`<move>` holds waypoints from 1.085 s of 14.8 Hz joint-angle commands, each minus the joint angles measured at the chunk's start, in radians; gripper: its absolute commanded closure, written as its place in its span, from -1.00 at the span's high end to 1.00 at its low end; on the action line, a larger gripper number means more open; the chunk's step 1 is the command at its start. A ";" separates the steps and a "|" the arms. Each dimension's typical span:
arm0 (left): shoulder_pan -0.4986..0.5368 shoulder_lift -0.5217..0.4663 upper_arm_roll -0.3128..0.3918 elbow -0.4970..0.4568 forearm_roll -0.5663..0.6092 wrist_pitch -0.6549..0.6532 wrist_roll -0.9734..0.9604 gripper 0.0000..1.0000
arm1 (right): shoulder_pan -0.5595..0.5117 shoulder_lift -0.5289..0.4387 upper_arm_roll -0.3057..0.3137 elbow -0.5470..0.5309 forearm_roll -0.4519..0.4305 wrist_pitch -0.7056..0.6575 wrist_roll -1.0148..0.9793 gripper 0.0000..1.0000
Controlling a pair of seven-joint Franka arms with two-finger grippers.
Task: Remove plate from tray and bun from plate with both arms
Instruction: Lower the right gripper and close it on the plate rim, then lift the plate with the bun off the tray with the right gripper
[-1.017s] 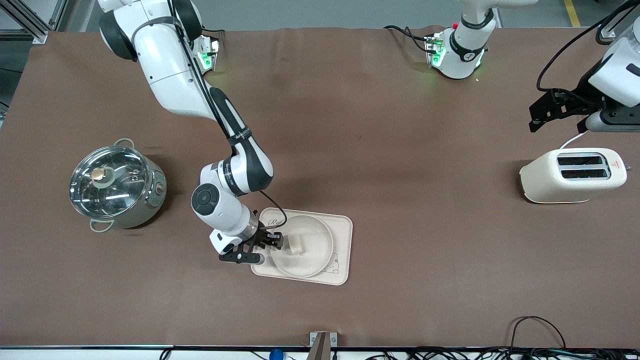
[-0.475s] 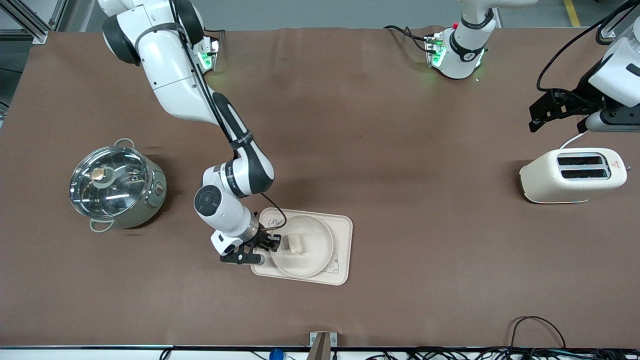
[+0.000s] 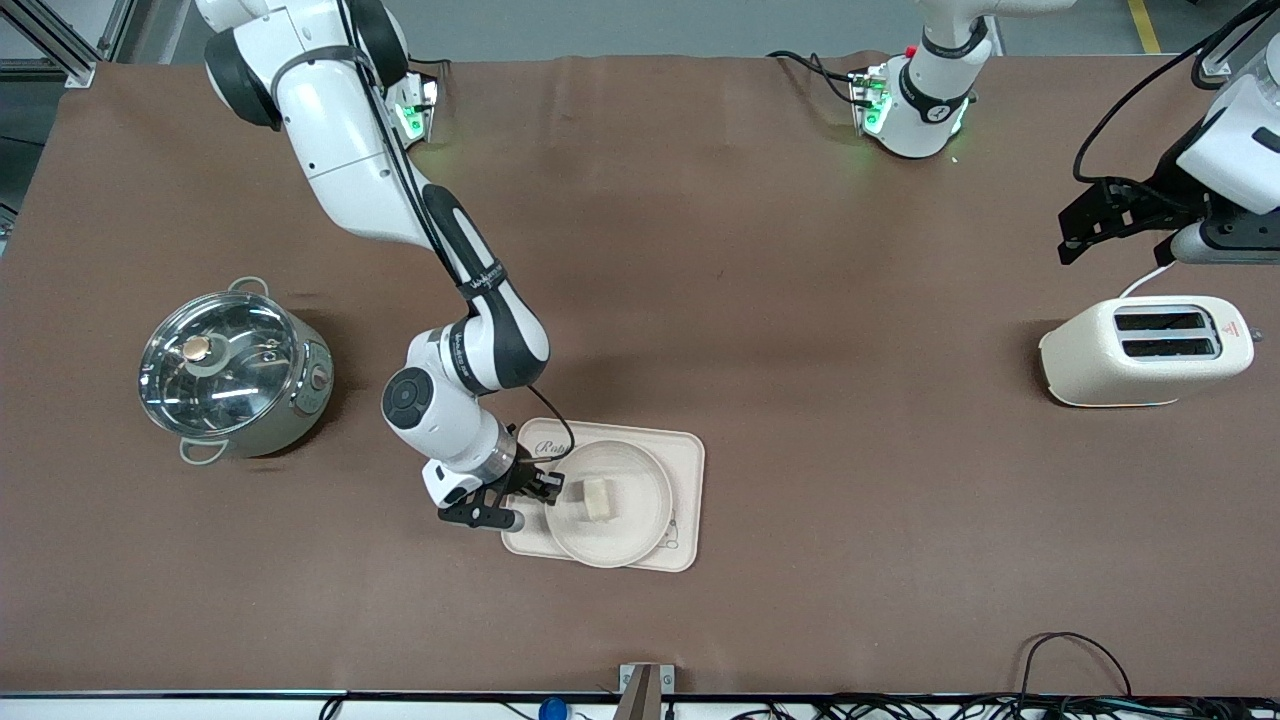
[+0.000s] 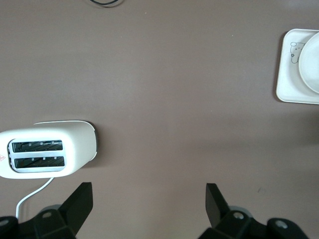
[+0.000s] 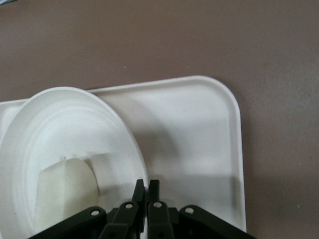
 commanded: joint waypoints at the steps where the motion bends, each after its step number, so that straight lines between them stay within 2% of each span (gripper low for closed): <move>1: 0.000 0.004 0.005 0.017 -0.003 -0.013 0.020 1.00 | 0.055 -0.222 0.015 -0.274 0.041 0.025 -0.019 -0.99; 6: -0.001 0.004 0.004 0.017 -0.003 -0.013 0.020 1.00 | 0.145 -0.453 0.018 -0.627 0.044 0.132 -0.030 -0.99; 9: -0.001 0.003 0.005 0.013 -0.002 -0.016 0.019 1.00 | 0.222 -0.532 0.018 -0.798 0.047 0.238 -0.016 -0.99; 11: -0.001 0.003 0.004 0.013 -0.002 -0.033 0.017 1.00 | 0.273 -0.546 0.019 -0.873 0.074 0.321 -0.015 -0.99; 13: -0.001 0.003 0.004 0.013 -0.002 -0.046 0.035 1.00 | 0.296 -0.538 0.018 -0.879 0.111 0.347 -0.015 -0.99; 14: -0.001 0.004 0.004 0.008 0.000 -0.063 0.055 1.00 | 0.296 -0.537 0.018 -0.879 0.128 0.341 -0.010 -0.82; 15: -0.003 0.004 0.004 0.004 -0.002 -0.085 0.063 1.00 | 0.294 -0.537 0.018 -0.876 0.140 0.335 0.005 -0.14; 16: -0.003 0.003 0.004 0.000 -0.008 -0.092 0.046 1.00 | 0.294 -0.537 0.018 -0.876 0.145 0.335 0.030 0.85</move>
